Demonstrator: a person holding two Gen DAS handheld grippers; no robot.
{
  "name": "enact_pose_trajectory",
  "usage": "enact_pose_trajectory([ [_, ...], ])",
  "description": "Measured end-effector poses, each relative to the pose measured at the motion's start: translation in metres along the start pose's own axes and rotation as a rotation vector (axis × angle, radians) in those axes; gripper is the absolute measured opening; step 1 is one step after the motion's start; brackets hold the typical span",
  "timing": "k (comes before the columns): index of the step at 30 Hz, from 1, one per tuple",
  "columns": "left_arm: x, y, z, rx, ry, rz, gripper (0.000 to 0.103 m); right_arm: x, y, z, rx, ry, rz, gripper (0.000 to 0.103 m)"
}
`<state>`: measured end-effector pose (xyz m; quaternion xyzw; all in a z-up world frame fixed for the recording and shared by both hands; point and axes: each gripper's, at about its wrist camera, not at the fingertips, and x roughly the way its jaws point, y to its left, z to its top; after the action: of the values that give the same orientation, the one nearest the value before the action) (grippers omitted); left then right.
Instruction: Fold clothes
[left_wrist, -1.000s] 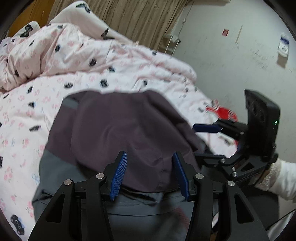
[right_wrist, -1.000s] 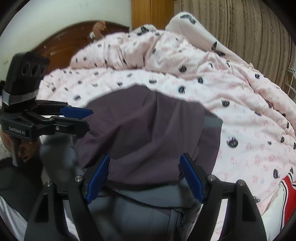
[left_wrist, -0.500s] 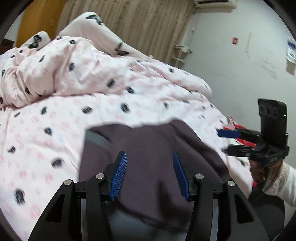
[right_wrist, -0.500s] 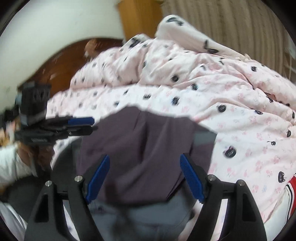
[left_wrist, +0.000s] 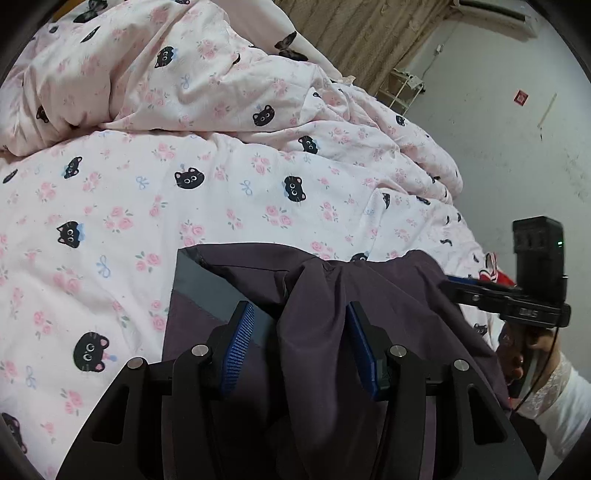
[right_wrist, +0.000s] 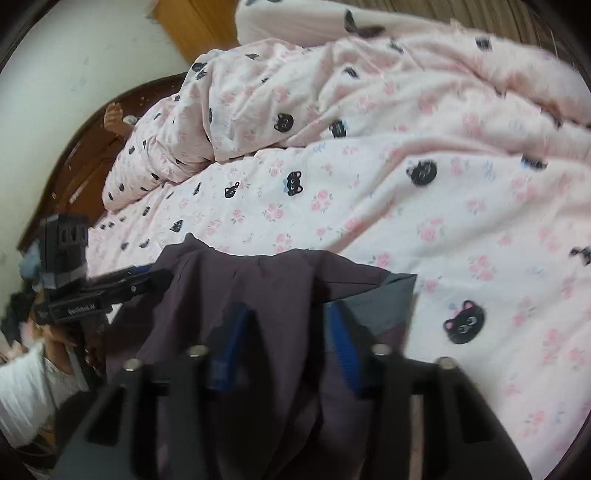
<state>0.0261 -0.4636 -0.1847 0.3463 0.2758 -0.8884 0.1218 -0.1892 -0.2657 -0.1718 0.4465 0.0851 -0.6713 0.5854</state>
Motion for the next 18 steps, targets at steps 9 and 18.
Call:
enact_pose_trajectory([
  [9, 0.007, -0.014, 0.021, 0.074, -0.019, 0.084, 0.011, 0.016, -0.009, 0.013, 0.027, -0.013, -0.037, 0.009],
  [18, 0.008, -0.013, 0.012, 0.109, -0.019, 0.192, 0.019, 0.017, -0.003, 0.007, -0.010, -0.005, -0.138, 0.037],
])
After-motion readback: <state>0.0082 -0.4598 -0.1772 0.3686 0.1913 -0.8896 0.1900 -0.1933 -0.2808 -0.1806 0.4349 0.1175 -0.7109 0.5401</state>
